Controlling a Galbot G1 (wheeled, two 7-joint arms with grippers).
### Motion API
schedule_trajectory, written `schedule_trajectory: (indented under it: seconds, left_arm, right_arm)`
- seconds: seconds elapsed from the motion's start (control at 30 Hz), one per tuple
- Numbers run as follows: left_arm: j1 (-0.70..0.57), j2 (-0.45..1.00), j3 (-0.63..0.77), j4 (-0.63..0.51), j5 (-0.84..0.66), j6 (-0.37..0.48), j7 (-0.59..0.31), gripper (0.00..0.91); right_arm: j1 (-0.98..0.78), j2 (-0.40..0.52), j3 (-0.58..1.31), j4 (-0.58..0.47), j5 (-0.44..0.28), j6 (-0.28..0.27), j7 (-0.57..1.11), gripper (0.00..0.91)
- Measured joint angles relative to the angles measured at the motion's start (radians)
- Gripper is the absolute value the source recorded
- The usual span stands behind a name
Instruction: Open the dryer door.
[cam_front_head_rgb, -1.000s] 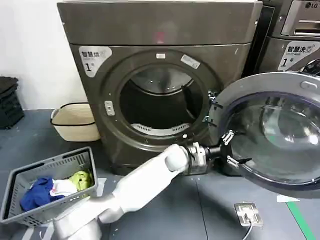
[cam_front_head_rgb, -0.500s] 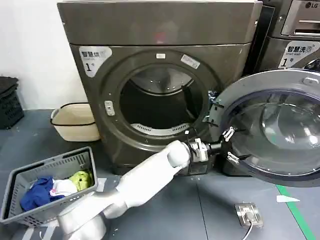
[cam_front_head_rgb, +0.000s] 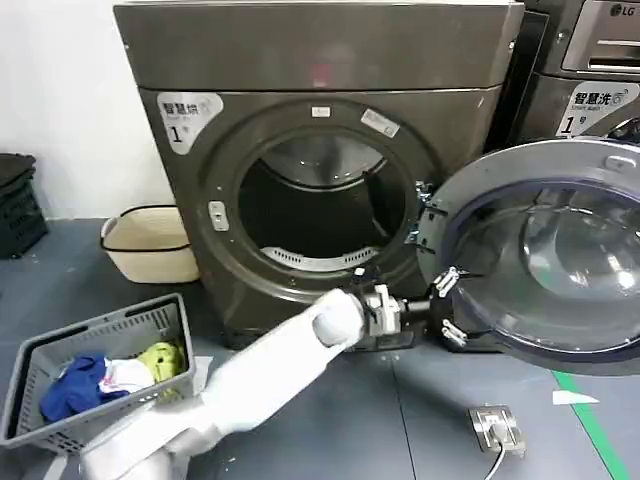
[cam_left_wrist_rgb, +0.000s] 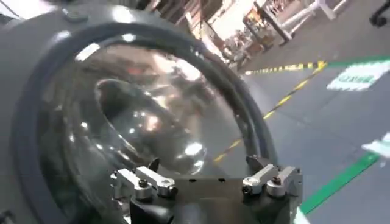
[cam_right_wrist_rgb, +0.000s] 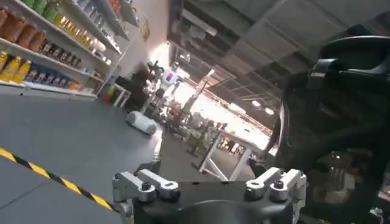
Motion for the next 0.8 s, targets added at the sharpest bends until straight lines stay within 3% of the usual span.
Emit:
schedule_trajectory:
  seconds: [0.23,0.47,0.63,0.8]
  left_arm:
    - [0.149,0.199,-0.106,-0.288,-0.129,0.142,-0.058,0.907]
    - [0.348,0.429,-0.335,-0.549,-0.313,0.335,-0.139,0.907]
    - [0.522,0.545,-0.563,-0.673,-0.43,0.506,-0.231,0.907]
    - [0.69,0.612,-0.761,-0.714,-0.572,0.657,-0.367,0.907]
  right_arm:
    - [0.006,0.0,-0.013,-0.001,0.002,0.003,0.0,0.907]
    - [0.013,0.0,-0.044,0.009,0.011,0.003,0.0,0.907]
    - [0.022,0.0,-0.063,0.02,0.019,-0.017,-0.004,0.907]
    - [0.025,0.0,-0.079,0.012,0.024,-0.022,-0.012,0.907]
